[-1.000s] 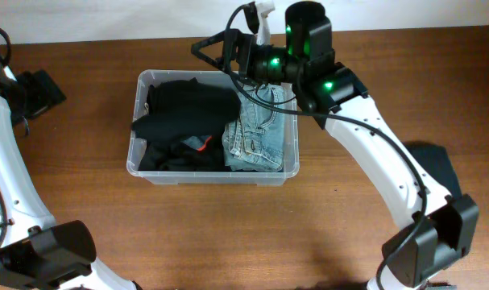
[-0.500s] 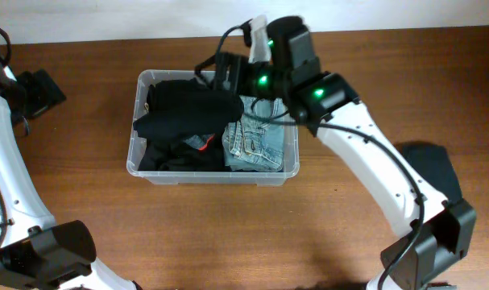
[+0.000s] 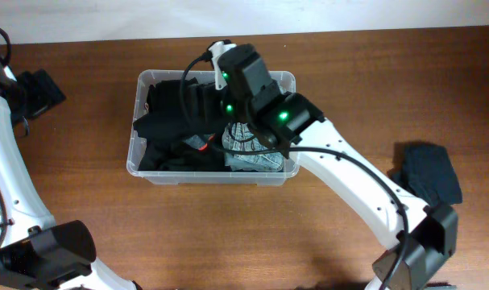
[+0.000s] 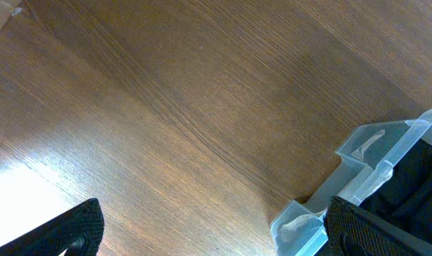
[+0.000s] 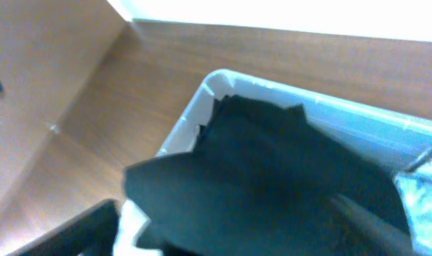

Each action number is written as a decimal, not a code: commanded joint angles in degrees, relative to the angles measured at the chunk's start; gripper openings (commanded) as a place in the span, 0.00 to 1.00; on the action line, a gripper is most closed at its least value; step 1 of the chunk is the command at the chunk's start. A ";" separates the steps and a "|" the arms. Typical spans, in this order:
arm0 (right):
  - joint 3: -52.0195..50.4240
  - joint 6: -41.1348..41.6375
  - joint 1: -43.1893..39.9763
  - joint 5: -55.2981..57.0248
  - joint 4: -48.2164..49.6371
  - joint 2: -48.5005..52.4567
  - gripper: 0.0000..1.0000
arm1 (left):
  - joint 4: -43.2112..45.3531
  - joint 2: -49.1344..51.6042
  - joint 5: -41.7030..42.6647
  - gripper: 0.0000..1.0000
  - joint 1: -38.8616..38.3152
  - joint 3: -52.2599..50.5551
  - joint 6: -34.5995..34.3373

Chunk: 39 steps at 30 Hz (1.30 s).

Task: Pack container
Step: 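Push the dark garment down over the black garment with the right gripper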

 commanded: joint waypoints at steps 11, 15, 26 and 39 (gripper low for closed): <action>0.96 -1.53 0.70 2.93 -0.55 9.01 0.04 | 0.13 -1.40 -0.02 0.99 0.09 0.61 -0.55; 0.96 -0.22 1.38 2.67 -1.51 10.51 0.04 | 0.13 -1.42 -0.02 0.99 0.09 0.61 -0.55; 0.94 -0.04 7.19 2.56 -4.55 18.84 0.04 | 0.13 -1.40 -0.02 0.99 0.09 0.61 -0.55; 2.67 -0.57 6.40 6.47 -6.21 17.53 0.04 | 0.13 -1.40 -0.02 0.99 0.09 0.61 -0.55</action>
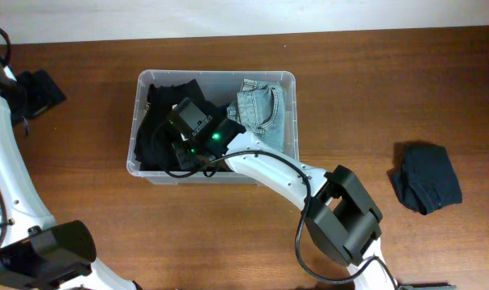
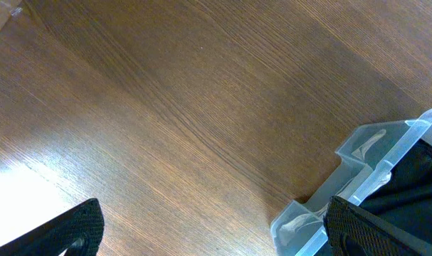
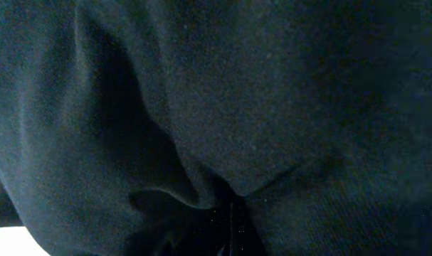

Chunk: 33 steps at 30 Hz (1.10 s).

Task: Pack container
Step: 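Push the dark garment down over the black garment with the right gripper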

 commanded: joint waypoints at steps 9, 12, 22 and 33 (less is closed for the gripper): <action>6.69 -0.02 -3.45 4.98 -2.54 -10.29 0.08 | 0.13 -1.40 -0.02 0.99 0.09 0.61 -0.55; 6.75 -0.02 -4.07 4.96 -0.57 -10.12 0.11 | 0.13 -1.40 -0.02 0.99 0.09 0.61 -0.55; 6.75 0.46 -4.37 4.61 4.28 -3.50 0.04 | 0.13 -1.40 -0.02 0.99 0.09 0.61 -0.55; 6.75 0.42 -4.98 4.00 4.39 4.96 0.04 | 0.13 -1.40 -0.02 0.99 0.09 0.61 -0.55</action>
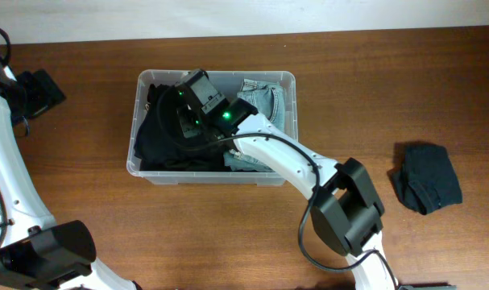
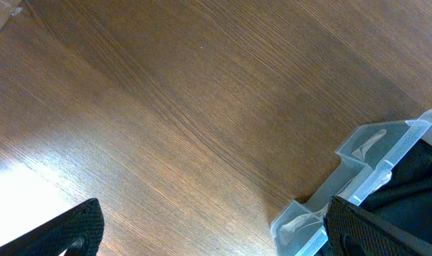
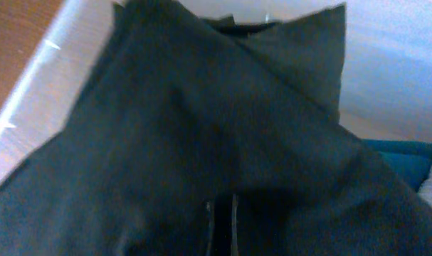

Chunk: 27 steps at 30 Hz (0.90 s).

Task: Pack container
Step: 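Push the dark garment down over the black garment with the right gripper, then press and smooth the dark garment flat in the box with the right gripper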

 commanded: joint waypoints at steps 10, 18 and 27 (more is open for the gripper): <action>1.86 -2.64 -0.79 0.63 -1.88 -0.15 0.04 | 0.13 -1.40 -0.02 0.99 0.09 0.61 -0.55; 9.49 -2.56 -0.79 8.48 -14.75 -7.41 0.05 | 0.13 -1.40 -0.02 0.99 0.09 0.61 -0.55; 7.65 0.76 -0.68 5.90 -22.84 -5.49 0.06 | 0.13 -1.40 -0.02 1.00 0.09 0.61 -0.55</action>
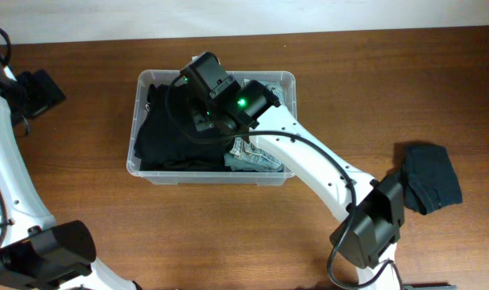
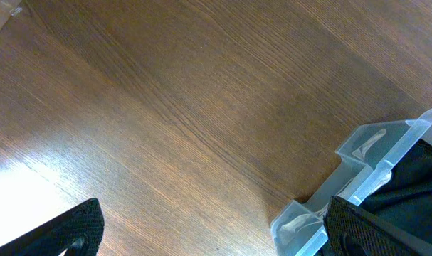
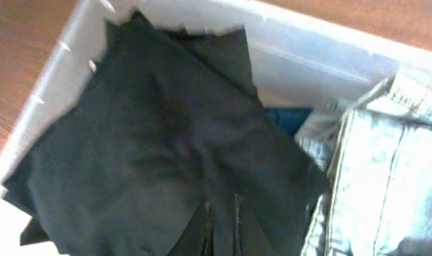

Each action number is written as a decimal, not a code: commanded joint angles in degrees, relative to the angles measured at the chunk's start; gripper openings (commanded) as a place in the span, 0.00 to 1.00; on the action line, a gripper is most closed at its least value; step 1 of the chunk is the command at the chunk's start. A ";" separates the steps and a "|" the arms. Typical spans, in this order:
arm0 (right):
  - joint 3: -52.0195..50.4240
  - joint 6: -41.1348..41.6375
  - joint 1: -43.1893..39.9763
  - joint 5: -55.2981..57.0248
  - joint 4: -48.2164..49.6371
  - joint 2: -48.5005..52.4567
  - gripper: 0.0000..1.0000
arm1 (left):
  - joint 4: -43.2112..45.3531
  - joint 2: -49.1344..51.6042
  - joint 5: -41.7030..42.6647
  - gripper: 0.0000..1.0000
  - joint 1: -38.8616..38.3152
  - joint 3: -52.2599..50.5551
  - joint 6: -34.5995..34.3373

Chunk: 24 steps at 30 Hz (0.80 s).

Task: Pack container
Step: 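Press and smooth the dark garment flat in the box with the right gripper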

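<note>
A clear plastic container [image 1: 286, 80] stands on the wooden table. A black garment [image 3: 166, 156] lies flat in its left part, and light blue jeans [image 3: 386, 163] fill its right part. My right gripper [image 3: 221, 229] hangs a little above the black garment, its fingers close together with nothing between them. At the far left, my left gripper [image 2: 216, 235] is open over bare table beside a corner of the container [image 2: 358, 153]. A folded dark blue garment [image 1: 426, 177] lies on the table at the right.
The right arm's white links [image 1: 325, 169] reach from the front right across the container's front rim. The left arm [image 1: 6, 153] runs along the table's left edge. A white wall borders the table's far edge.
My right gripper has drawn back from the black garment, so more of the container's wall and the jeans show. It stays shut. The left arm has not moved.
First my right gripper was open above the container with the black garment bunched up under it. Then it was down against the black cloth in the container's front left. Then it was shut just over the flattened garment, and now it is higher.
</note>
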 commanded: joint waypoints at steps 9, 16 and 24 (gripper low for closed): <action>-1.77 4.11 -0.37 -3.74 -5.62 7.28 0.05 | 0.13 -1.40 -0.02 0.99 0.09 0.61 -0.55; -1.77 4.07 -0.37 -5.51 -5.44 10.56 0.06 | 0.13 -1.40 -0.02 1.00 0.09 0.61 -0.55; 1.53 3.78 -0.37 -5.51 -5.03 8.13 0.05 | 0.13 -1.40 -0.02 0.99 0.09 0.61 -0.55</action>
